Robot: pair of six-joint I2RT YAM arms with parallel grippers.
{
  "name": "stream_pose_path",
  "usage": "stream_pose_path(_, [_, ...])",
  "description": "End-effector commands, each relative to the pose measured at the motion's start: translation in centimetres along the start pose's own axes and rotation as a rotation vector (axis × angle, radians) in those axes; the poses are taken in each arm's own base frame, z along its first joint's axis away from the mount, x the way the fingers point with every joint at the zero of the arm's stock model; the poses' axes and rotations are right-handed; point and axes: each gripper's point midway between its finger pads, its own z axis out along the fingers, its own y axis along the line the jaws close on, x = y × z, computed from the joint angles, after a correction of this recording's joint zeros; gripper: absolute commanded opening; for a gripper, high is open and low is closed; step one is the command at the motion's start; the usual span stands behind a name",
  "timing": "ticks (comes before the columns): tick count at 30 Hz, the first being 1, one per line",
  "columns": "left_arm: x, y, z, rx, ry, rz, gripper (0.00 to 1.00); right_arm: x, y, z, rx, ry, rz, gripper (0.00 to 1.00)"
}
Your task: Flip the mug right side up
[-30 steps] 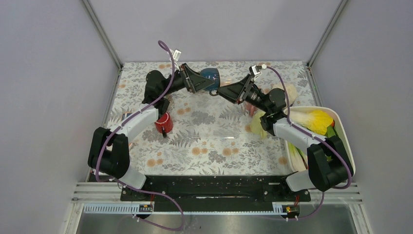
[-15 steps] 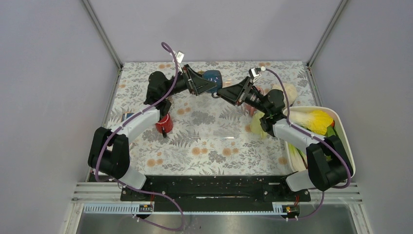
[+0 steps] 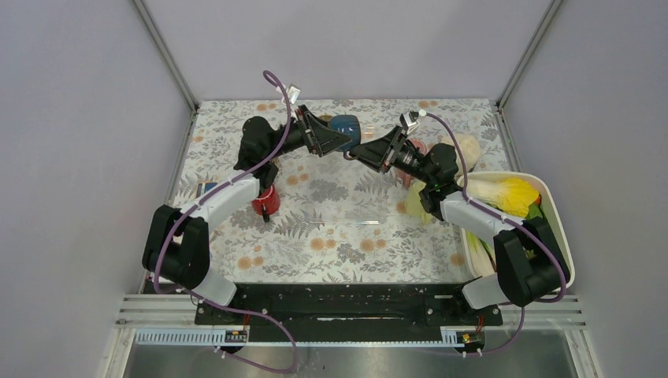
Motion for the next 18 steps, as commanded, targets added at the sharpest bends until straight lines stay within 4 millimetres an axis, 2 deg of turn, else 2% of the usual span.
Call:
stream_pose_path(1, [0.8, -3.8, 0.2, 0.102, 0.031, 0.083, 0.0, -1.4, 2.1, 0.4, -0.051, -0.074, -0.027, 0.43])
stream_pose_path(5, [1.5, -3.8, 0.4, 0.096, 0.051, 0.083, 0.0, -1.4, 2.0, 0.3, -0.042, -0.081, -0.023, 0.41])
stream_pose_path(8, [1.9, -3.8, 0.5, 0.097, 0.06, 0.082, 0.0, -1.5, 2.1, 0.2, -0.04, -0.089, -0.027, 0.35])
stream_pose_path(11, [2.1, -3.8, 0.4, 0.099, 0.067, 0.084, 0.0, -1.7, 2.3, 0.1, -0.042, -0.095, -0.029, 0.25])
stream_pose_path(16, [2.8, -4.0, 0.3, 0.106, 0.087, 0.091, 0.0, -2.3, 2.8, -0.1, -0.054, -0.11, -0.038, 0.0])
stream_pose_path(18, [3.0, -4.1, 0.3, 0.108, 0.094, 0.095, 0.0, -2.9, 3.4, -0.3, -0.066, -0.119, -0.052, 0.0])
